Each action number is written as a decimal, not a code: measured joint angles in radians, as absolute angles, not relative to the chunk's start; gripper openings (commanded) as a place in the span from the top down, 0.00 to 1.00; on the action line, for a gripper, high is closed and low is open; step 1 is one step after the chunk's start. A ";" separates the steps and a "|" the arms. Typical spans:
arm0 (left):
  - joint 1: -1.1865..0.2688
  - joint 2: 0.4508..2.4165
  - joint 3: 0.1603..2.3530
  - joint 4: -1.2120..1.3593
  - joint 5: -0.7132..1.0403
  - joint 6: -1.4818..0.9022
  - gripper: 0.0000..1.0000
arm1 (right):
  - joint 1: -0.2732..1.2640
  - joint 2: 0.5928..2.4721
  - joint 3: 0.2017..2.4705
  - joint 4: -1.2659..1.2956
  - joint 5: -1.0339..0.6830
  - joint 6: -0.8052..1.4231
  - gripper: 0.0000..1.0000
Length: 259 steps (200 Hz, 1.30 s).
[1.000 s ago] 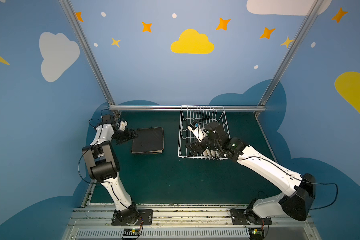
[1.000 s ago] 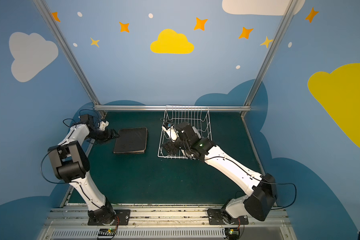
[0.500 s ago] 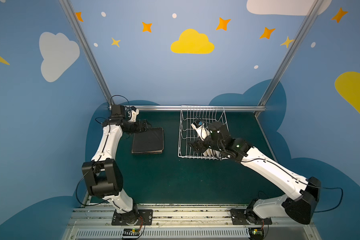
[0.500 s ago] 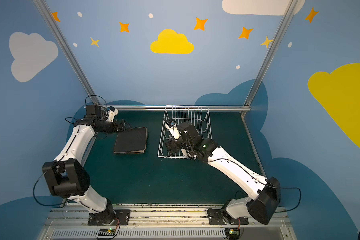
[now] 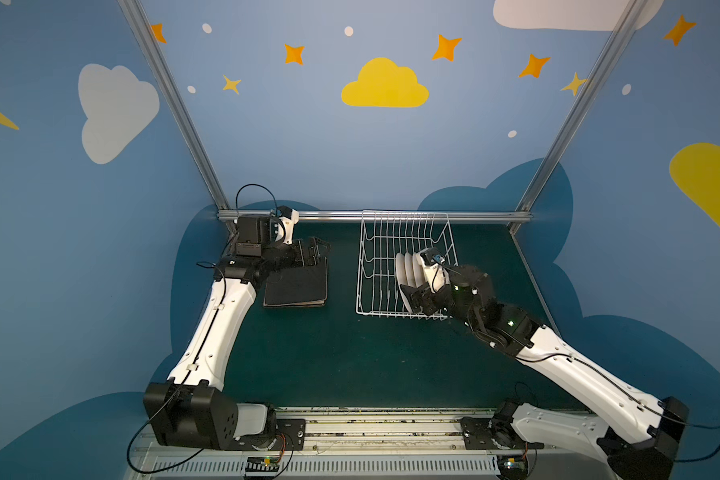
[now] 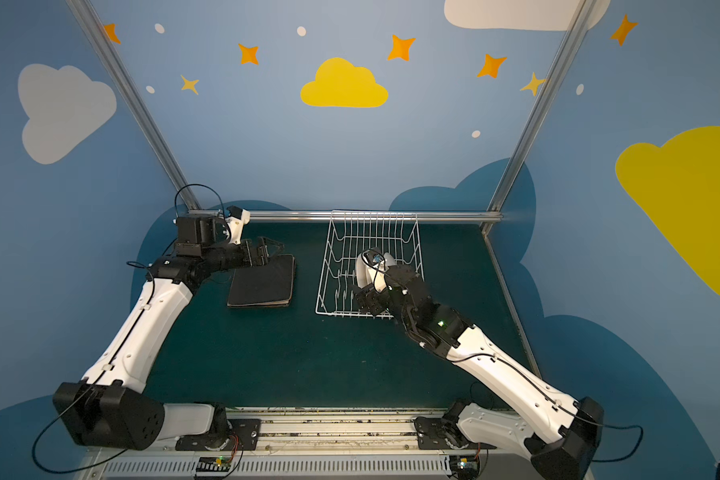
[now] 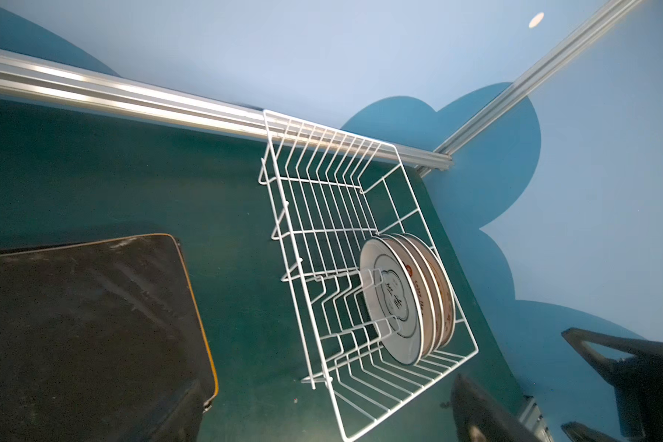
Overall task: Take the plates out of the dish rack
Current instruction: 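Move the left gripper into the rack toward the white plates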
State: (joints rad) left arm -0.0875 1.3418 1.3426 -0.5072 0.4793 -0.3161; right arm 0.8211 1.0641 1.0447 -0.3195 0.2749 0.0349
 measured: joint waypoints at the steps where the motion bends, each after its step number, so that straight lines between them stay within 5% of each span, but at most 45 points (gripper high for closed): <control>1: -0.092 1.341 1.341 -0.506 0.477 -0.320 0.01 | 0.820 1.060 1.041 -0.318 0.277 0.037 0.08; 133: -0.523 1.531 1.362 -0.436 0.278 -0.502 0.06 | 0.617 0.829 0.885 -0.478 0.285 0.207 0.08; 259: -0.597 1.790 1.559 -0.456 0.260 -0.515 0.44 | 0.579 0.838 0.863 -0.492 0.212 0.232 0.08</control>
State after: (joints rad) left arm -0.5968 1.7897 1.5589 -0.4564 0.2600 -0.5148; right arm 0.5793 0.8383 0.8635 -0.4915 0.2123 0.2317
